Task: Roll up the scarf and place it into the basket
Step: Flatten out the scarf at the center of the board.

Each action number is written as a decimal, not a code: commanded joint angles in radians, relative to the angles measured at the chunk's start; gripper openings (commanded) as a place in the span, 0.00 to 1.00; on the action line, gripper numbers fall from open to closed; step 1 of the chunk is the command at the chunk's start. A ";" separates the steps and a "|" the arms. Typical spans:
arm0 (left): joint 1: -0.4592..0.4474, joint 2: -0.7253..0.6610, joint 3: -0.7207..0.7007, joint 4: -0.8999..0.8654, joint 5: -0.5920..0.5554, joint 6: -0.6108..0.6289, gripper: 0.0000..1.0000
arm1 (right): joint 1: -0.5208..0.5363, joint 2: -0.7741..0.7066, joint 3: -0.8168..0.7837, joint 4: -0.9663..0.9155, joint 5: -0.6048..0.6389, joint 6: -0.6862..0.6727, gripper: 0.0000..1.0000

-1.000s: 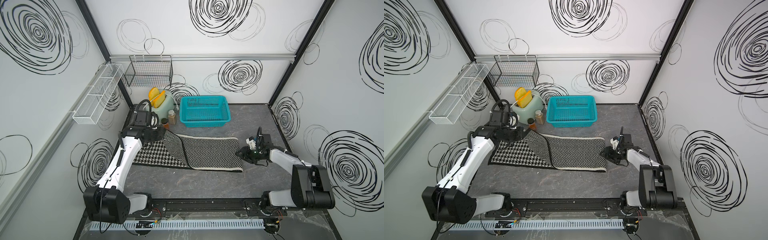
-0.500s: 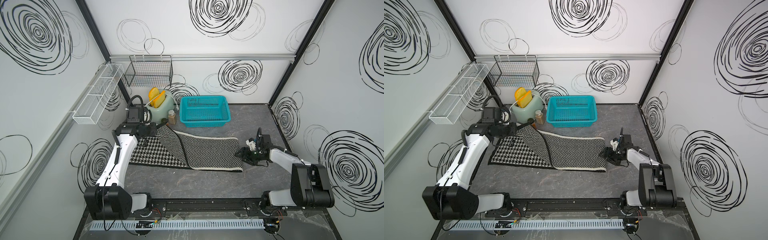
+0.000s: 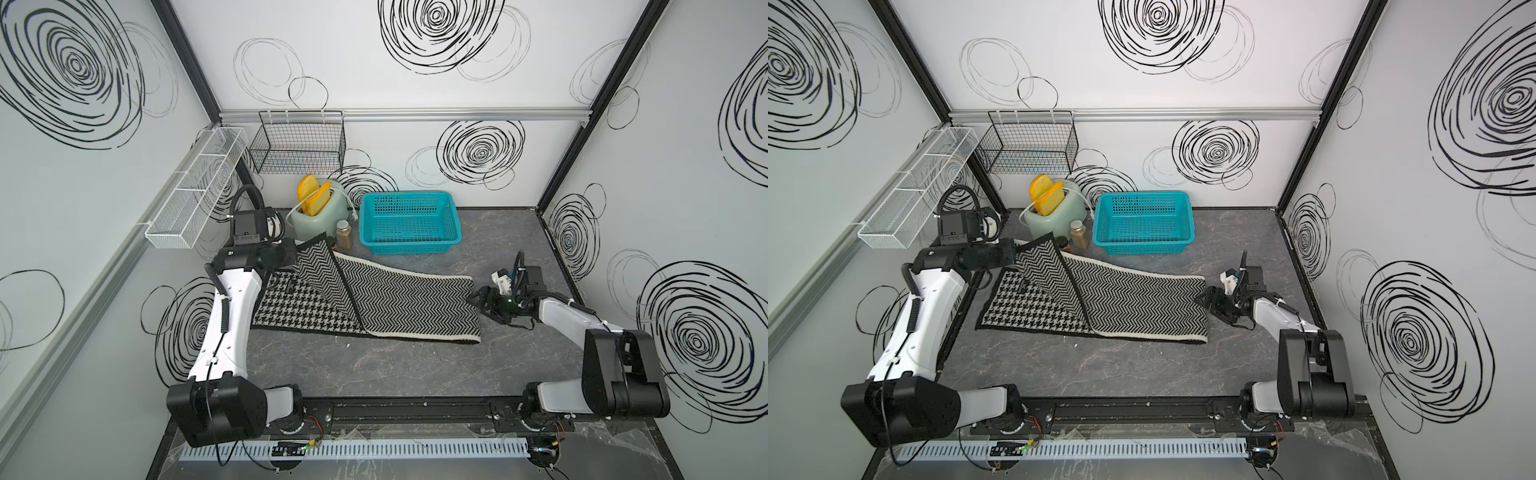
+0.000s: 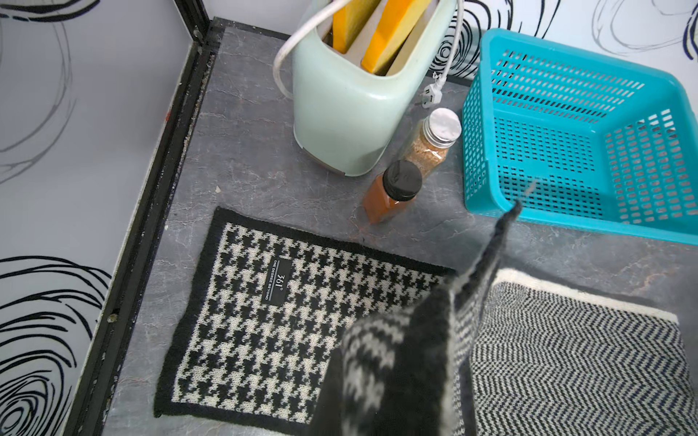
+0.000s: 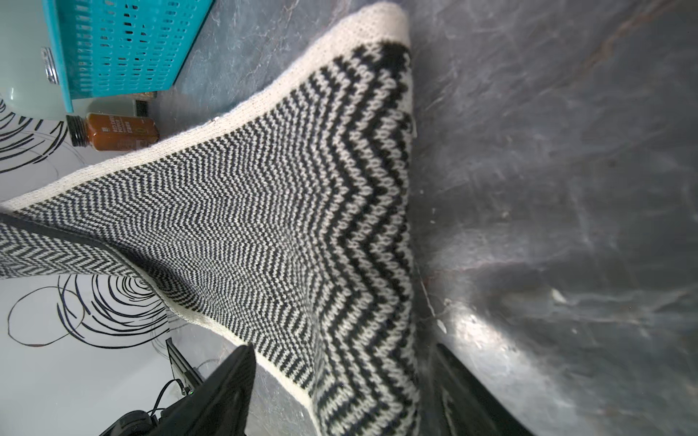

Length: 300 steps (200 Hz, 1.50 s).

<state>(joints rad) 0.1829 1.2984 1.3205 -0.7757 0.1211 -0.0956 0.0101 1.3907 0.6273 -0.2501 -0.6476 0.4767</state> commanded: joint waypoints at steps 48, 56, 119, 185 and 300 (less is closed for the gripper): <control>0.049 0.002 0.063 0.006 -0.105 0.026 0.00 | -0.006 0.053 0.006 0.019 0.023 0.001 0.75; 0.049 0.009 0.072 0.003 -0.120 0.030 0.00 | -0.004 0.054 0.003 0.023 0.022 -0.002 0.75; 0.061 0.036 0.097 0.014 -0.083 0.022 0.00 | 0.053 0.092 0.005 0.137 -0.031 0.028 0.75; 0.064 0.007 0.044 0.026 -0.041 0.011 0.00 | 0.129 0.156 -0.016 0.196 -0.039 0.030 0.61; -0.019 -0.016 -0.143 0.146 0.198 -0.154 0.00 | 0.037 0.035 0.230 -0.158 0.290 -0.147 0.00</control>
<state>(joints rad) 0.2276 1.3056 1.2137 -0.6998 0.2523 -0.1848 0.0921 1.4788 0.7536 -0.2195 -0.5438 0.4297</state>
